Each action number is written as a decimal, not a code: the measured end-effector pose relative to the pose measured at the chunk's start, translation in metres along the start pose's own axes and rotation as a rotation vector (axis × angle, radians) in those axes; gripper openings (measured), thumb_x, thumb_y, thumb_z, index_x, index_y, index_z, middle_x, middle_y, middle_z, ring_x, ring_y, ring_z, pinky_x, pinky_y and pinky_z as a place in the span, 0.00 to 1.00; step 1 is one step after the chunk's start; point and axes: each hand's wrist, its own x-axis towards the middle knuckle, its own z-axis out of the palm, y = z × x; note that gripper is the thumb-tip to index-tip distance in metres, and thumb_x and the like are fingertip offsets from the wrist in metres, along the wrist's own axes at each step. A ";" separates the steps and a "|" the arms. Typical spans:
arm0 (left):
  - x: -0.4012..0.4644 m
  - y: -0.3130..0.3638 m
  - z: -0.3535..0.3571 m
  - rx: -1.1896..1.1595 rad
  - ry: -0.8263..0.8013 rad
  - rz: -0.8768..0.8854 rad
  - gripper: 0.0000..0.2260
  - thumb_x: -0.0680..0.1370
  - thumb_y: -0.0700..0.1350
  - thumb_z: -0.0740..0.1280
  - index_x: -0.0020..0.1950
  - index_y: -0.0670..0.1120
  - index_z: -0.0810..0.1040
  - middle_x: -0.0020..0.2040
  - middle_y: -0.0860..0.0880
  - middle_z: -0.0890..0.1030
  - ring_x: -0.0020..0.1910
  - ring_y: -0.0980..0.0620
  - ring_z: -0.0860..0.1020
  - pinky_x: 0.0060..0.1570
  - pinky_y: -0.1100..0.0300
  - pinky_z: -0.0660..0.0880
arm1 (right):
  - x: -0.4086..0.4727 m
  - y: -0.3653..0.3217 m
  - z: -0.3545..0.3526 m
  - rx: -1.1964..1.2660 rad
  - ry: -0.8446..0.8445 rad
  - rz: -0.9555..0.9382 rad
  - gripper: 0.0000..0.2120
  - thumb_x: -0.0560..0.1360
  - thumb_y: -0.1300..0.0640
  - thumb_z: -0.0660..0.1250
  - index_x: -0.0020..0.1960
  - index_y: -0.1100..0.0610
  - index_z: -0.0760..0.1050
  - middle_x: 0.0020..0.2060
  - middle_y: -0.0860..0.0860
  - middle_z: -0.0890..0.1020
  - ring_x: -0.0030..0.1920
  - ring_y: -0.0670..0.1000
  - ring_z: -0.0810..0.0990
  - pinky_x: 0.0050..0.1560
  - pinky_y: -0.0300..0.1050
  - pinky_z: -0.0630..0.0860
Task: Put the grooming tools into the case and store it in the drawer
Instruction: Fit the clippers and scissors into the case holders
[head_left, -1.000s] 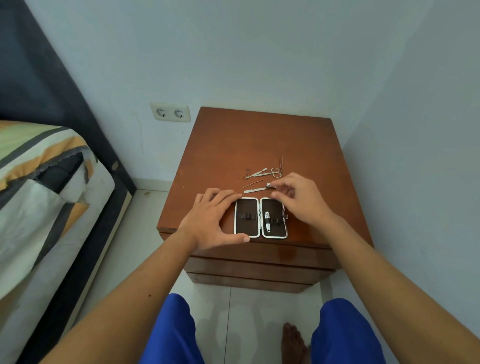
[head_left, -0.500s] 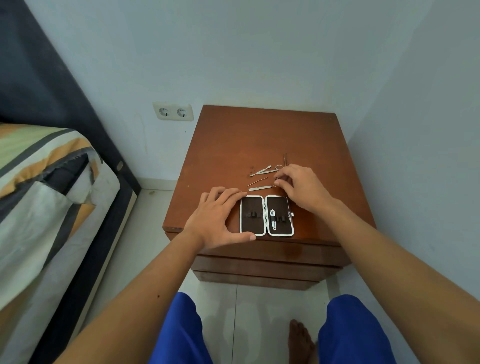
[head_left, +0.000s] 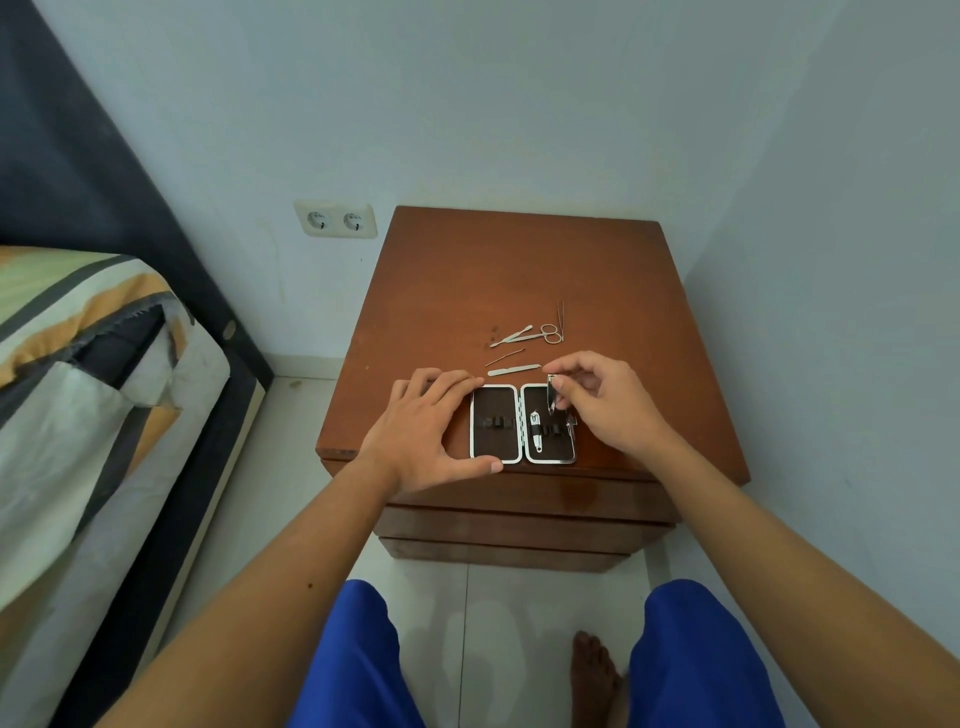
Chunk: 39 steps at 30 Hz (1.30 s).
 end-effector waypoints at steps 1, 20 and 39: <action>0.000 0.001 0.000 0.000 0.003 0.001 0.47 0.72 0.81 0.63 0.83 0.56 0.62 0.79 0.57 0.66 0.75 0.52 0.59 0.73 0.51 0.58 | -0.001 0.002 0.000 -0.013 -0.011 -0.001 0.07 0.81 0.61 0.70 0.56 0.53 0.84 0.43 0.50 0.87 0.40 0.47 0.86 0.49 0.50 0.84; 0.000 0.000 0.001 0.015 -0.003 -0.002 0.47 0.71 0.81 0.61 0.83 0.56 0.61 0.80 0.57 0.66 0.75 0.52 0.59 0.73 0.50 0.59 | -0.003 0.022 -0.005 -0.053 -0.064 0.003 0.09 0.78 0.57 0.75 0.53 0.42 0.85 0.43 0.46 0.87 0.43 0.52 0.84 0.51 0.52 0.83; 0.000 0.000 0.003 0.005 0.001 -0.016 0.47 0.71 0.82 0.61 0.83 0.57 0.62 0.80 0.58 0.66 0.76 0.53 0.59 0.74 0.51 0.58 | -0.026 0.016 -0.017 -0.360 -0.230 -0.218 0.20 0.70 0.49 0.82 0.60 0.50 0.84 0.54 0.45 0.80 0.47 0.46 0.77 0.46 0.31 0.72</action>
